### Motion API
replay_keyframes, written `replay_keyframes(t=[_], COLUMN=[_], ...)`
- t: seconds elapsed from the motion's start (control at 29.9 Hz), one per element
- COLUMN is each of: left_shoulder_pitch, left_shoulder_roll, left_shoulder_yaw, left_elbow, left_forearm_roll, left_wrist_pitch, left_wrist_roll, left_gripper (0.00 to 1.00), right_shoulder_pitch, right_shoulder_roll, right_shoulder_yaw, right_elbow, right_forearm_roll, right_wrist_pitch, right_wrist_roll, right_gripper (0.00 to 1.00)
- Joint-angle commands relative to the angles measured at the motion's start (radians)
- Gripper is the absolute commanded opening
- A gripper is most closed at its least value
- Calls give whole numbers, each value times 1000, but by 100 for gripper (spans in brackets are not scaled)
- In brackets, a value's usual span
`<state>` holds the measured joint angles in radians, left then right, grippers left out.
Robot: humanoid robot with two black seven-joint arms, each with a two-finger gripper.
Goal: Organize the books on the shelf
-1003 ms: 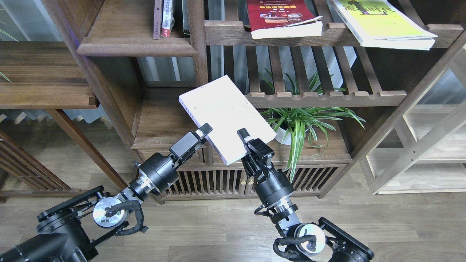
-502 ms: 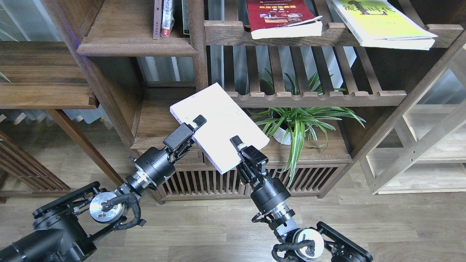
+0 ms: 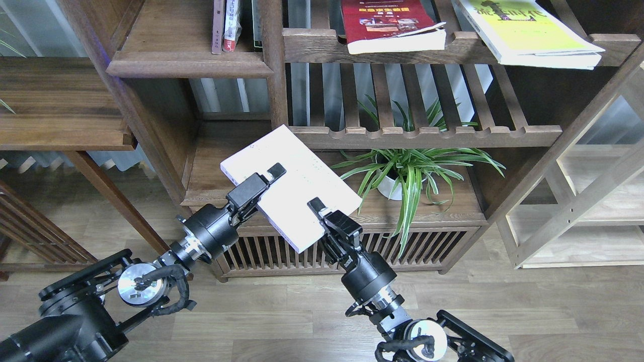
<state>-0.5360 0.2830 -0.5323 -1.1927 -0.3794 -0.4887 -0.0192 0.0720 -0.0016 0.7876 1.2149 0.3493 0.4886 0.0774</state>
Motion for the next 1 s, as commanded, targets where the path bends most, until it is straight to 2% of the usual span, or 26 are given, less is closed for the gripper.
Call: replay_keyframes(t=[0.0, 0.17, 0.6, 0.74, 0.84, 0.9, 0.97], left_shoulder_pitch=[4, 4, -2, 1, 1, 1, 4], left_shoulder_roll=[13, 8, -4, -4, -5, -5, -5], left_shoulder_yaw=[3, 3, -11, -18, -20, -20, -20], left_elbow=[2, 19, 24, 24, 24, 24, 24], left_forearm_roll=[2, 10, 8, 7, 7, 5, 0], left_wrist_pitch=[0, 0, 0, 0, 0, 0, 0], left_wrist_roll=[34, 59, 56, 59, 59, 59, 58], left_gripper=[64, 49, 33, 22, 16, 10, 6], right_shoulder_pitch=[0, -1, 0, 0, 0, -1, -1], right_shoulder_roll=[0, 2, 2, 2, 2, 2, 2], right_shoulder_yaw=[1, 1, 1, 2, 2, 2, 5], right_elbow=[-3, -11, -14, -14, -14, -14, -17], right_forearm_roll=[0, -1, -1, -1, -1, -1, 0], right_wrist_pitch=[0, 0, 0, 0, 0, 0, 0], right_wrist_roll=[-1, -2, -4, -4, -4, -4, -2], right_gripper=[5, 5, 5, 6, 6, 9, 18])
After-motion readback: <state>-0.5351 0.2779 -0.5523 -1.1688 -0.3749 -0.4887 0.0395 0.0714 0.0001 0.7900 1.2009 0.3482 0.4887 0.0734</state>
